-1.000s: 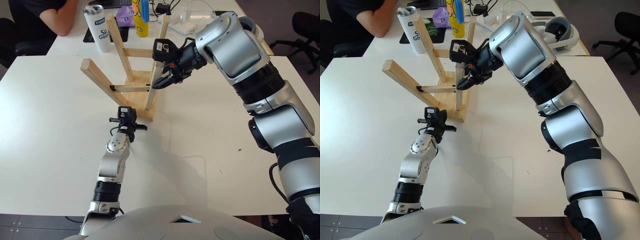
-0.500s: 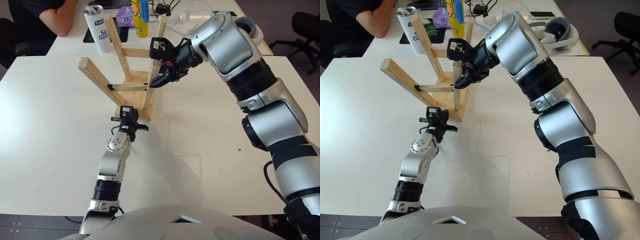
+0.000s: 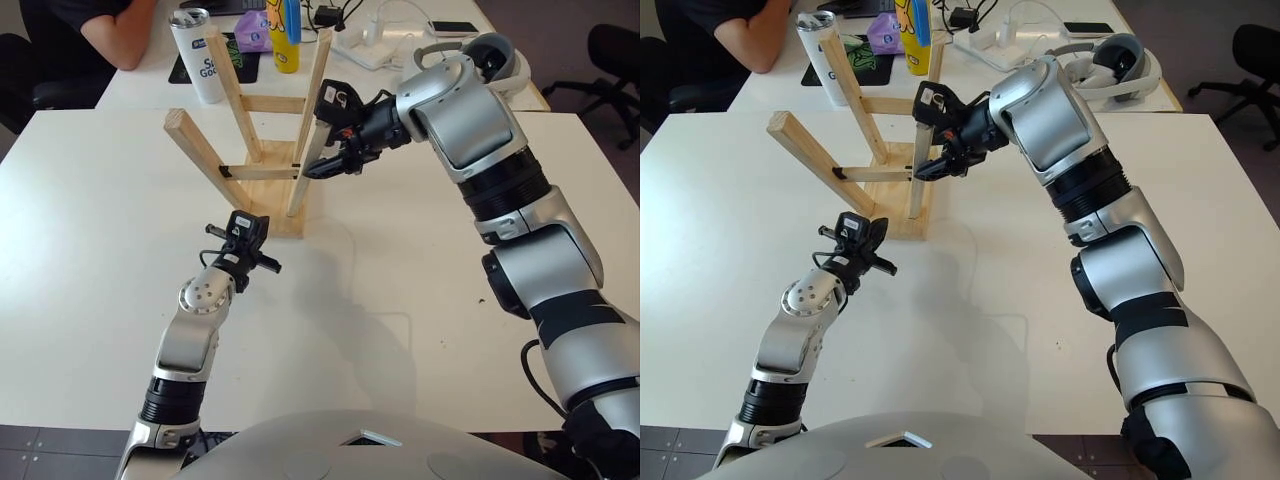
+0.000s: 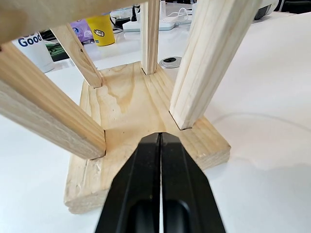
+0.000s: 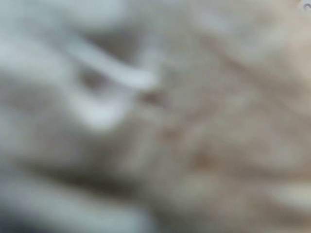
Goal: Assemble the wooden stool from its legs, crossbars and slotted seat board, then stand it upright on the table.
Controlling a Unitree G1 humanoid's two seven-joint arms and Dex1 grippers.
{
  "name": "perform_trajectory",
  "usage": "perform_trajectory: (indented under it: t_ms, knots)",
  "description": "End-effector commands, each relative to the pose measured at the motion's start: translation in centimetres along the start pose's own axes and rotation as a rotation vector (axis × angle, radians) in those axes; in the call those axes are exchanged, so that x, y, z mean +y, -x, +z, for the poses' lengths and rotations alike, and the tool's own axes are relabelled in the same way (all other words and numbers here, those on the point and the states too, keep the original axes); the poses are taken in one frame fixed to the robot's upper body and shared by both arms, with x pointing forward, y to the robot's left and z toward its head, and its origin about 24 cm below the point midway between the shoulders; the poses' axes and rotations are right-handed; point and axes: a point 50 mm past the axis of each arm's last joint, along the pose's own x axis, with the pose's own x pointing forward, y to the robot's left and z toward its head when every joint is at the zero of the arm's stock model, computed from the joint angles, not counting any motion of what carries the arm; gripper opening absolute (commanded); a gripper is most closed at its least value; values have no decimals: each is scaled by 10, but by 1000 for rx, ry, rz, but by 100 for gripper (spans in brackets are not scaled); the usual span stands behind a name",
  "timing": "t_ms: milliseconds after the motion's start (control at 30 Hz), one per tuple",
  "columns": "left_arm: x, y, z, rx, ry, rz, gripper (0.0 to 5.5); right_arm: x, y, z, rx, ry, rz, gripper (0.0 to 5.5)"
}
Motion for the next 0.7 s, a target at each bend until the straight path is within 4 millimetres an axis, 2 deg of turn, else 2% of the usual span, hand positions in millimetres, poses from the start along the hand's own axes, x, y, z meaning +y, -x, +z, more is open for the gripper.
perform_trajectory:
  t_ms: [33, 200, 233, 300, 400, 467, 533, 600, 633, 700]
  knots:
    - [4, 6, -10, 15, -6, -14, 0, -1, 21, 0, -147, -102, -49, 317]
    - [17, 16, -23, 11, -12, 16, 0, 1, 54, -2, -448, -260, -81, 317]
    - [19, 18, -26, 18, -23, 20, 0, 2, 61, -8, -473, -276, -102, 317]
    - [27, 24, -29, 24, -44, 51, 0, 6, 74, -33, -450, -342, -139, 317]
    - [43, 37, -31, 31, -85, 138, 0, 28, 85, -91, -296, -431, -173, 317]
    - [55, 44, -32, 39, -111, 199, 0, 42, 88, -124, -216, -494, -217, 317]
    - [63, 48, -33, 47, -125, 252, 0, 49, 84, -146, -173, -535, -271, 317]
    - [69, 47, -33, 66, -137, 276, 0, 54, 73, -156, -217, -583, -334, 317]
    - [70, 45, -33, 73, -139, 274, 0, 54, 69, -155, -257, -596, -365, 317]
    - [69, 41, -34, 84, -131, 260, 0, 50, 66, -138, -374, -594, -393, 317]
